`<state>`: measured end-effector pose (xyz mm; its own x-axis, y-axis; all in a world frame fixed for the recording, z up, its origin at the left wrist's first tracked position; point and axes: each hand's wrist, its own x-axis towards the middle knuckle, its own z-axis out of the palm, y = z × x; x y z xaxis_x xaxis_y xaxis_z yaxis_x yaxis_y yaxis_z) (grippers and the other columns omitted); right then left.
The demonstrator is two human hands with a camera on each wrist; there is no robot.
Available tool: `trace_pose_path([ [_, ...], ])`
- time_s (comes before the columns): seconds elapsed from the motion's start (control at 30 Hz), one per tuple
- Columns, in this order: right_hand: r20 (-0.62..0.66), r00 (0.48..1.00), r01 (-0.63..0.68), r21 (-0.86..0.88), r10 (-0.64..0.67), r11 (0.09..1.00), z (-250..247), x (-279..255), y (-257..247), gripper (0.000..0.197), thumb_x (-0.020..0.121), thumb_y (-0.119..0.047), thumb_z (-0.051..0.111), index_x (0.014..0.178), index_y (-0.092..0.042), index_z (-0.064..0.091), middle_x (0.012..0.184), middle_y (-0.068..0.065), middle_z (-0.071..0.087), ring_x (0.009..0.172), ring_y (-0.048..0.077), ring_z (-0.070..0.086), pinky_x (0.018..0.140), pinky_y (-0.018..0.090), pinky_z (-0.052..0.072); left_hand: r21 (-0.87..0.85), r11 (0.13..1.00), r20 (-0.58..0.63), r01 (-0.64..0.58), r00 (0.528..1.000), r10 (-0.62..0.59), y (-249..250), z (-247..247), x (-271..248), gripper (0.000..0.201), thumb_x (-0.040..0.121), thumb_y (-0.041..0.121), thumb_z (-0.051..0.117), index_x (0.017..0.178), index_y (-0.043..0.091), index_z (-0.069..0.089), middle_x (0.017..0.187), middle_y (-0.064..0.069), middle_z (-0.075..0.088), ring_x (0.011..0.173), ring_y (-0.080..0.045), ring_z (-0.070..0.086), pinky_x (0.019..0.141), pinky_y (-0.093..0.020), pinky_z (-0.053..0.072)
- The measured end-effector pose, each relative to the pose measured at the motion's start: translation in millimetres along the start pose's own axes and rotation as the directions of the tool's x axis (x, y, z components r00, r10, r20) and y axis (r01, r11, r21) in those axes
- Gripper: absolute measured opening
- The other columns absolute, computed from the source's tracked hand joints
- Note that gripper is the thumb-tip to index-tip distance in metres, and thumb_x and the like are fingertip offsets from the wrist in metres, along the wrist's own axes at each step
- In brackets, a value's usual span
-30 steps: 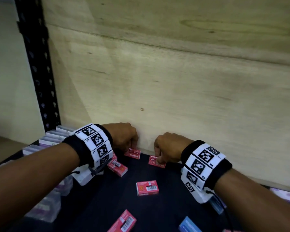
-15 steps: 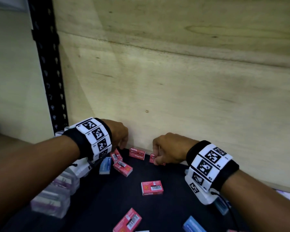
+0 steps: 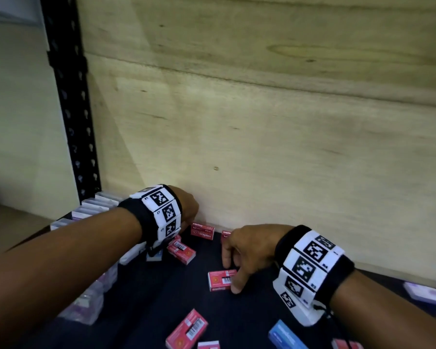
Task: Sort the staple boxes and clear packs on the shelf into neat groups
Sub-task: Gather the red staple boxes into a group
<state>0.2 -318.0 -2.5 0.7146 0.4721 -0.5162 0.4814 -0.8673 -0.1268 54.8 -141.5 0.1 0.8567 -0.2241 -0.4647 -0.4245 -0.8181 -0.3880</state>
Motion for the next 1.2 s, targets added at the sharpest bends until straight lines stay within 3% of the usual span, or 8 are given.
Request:
trace_pose_path([
  [0.2, -0.006, 1.0, -0.016, -0.02, 0.016, 1.0, 4.4, -1.6, 4.0, 0.042, 0.074, -0.035, 0.084, 0.111, -0.023, 0.067, 0.093, -0.013, 0.06, 0.077, 0.004, 0.052, 0.069, 0.024, 0.043, -0.061, 0.998, 0.051, -0.012, 0.999, 0.015, 4.1, -4.4, -4.4, 0.034, 0.079, 0.016, 0.077, 0.111, 0.006, 0.071, 0.087, 0.001, 0.058, 0.088, -0.017, 0.054, 0.071, -0.028, 0.041],
  [0.33, -0.028, 0.999, -0.033, -0.044, 0.032, 0.998, 5.5, -4.5, 8.4, 0.04, 0.074, -0.037, 0.083, 0.109, -0.025, 0.068, 0.106, -0.009, 0.063, 0.087, 0.007, 0.054, 0.072, 0.026, 0.043, -0.079, 0.997, 0.055, 0.001, 0.998, 0.003, 6.9, -5.3, -1.6, 0.012, 0.081, 0.014, 0.076, 0.09, 0.009, 0.07, 0.079, 0.002, 0.055, 0.085, -0.017, 0.052, 0.06, -0.025, 0.04],
  [0.47, -0.038, 0.999, -0.038, -0.047, 0.036, 0.998, 7.2, -6.2, 11.3, 0.042, 0.074, -0.038, 0.083, 0.11, -0.025, 0.067, 0.111, -0.007, 0.064, 0.093, 0.01, 0.056, 0.074, 0.027, 0.044, -0.176, 0.984, -0.003, 0.033, 0.999, -0.034, 2.8, -0.8, 2.0, 0.006, 0.086, 0.014, 0.072, 0.091, 0.011, 0.07, 0.054, 0.008, 0.053, 0.049, -0.004, 0.05, 0.047, -0.015, 0.04],
  [0.6, -0.029, 0.999, -0.044, -0.041, 0.043, 0.998, 6.8, -8.1, 11.8, 0.04, 0.077, -0.04, 0.081, 0.111, -0.025, 0.068, 0.106, -0.009, 0.063, 0.092, 0.009, 0.055, 0.074, 0.026, 0.044, -0.28, 0.959, -0.104, 0.053, 0.991, -0.085, -6.1, 5.4, -4.8, 0.024, 0.093, 0.016, 0.06, 0.116, 0.011, 0.066, 0.075, 0.009, 0.052, 0.075, -0.012, 0.054, 0.059, -0.021, 0.043],
  [0.73, -0.044, 0.998, -0.047, -0.04, 0.046, 0.998, 4.3, -8.9, 10.4, 0.035, 0.08, -0.042, 0.077, 0.11, -0.025, 0.071, 0.099, -0.011, 0.063, 0.087, 0.009, 0.056, 0.079, 0.028, 0.046, -0.22, 0.975, -0.079, 0.016, 0.996, -0.034, -15.7, -3.7, -16.6, 0.023, 0.076, 0.015, 0.072, 0.094, 0.026, 0.062, 0.078, 0.013, 0.058, 0.069, -0.008, 0.055, 0.059, -0.023, 0.043],
  [0.87, -0.052, 0.998, -0.041, -0.05, 0.038, 0.998, 1.8, -13.6, 8.0, 0.031, 0.088, -0.04, 0.069, 0.113, -0.024, 0.072, 0.104, -0.008, 0.066, 0.09, 0.009, 0.056, 0.084, 0.027, 0.047, -0.298, 0.953, -0.018, -0.048, 0.999, 0.044, -17.7, -15.7, -31.3, 0.024, 0.085, 0.015, 0.069, 0.108, 0.021, 0.065, 0.079, 0.011, 0.063, 0.066, -0.002, 0.055, 0.059, -0.019, 0.045],
  [1.03, -0.087, 0.995, -0.055, -0.047, 0.051, 0.997, -0.2, -17.7, 8.1, 0.024, 0.096, -0.031, 0.058, 0.113, -0.02, 0.071, 0.098, -0.008, 0.063, 0.091, 0.012, 0.056, 0.085, 0.029, 0.046, -0.508, 0.848, -0.119, -0.152, 0.987, 0.105, -17.8, -15.5, -42.8, 0.021, 0.09, 0.019, 0.062, 0.109, 0.024, 0.071, 0.088, 0.006, 0.074, 0.075, -0.004, 0.067, 0.078, -0.023, 0.055],
  [1.2, -0.126, 0.989, -0.076, 0.049, 0.082, 0.996, 4.2, -19.3, 13.5, 0.019, 0.098, -0.031, 0.057, 0.108, -0.021, 0.069, 0.096, -0.006, 0.07, 0.084, 0.011, 0.062, 0.087, 0.03, 0.052, -0.565, 0.809, -0.131, -0.162, 0.986, 0.105, -4.7, -18.0, -50.1, 0.015, 0.082, 0.023, 0.072, 0.096, 0.024, 0.076, 0.093, 0.008, 0.074, 0.07, 0.0, 0.065, 0.058, -0.012, 0.047],
])
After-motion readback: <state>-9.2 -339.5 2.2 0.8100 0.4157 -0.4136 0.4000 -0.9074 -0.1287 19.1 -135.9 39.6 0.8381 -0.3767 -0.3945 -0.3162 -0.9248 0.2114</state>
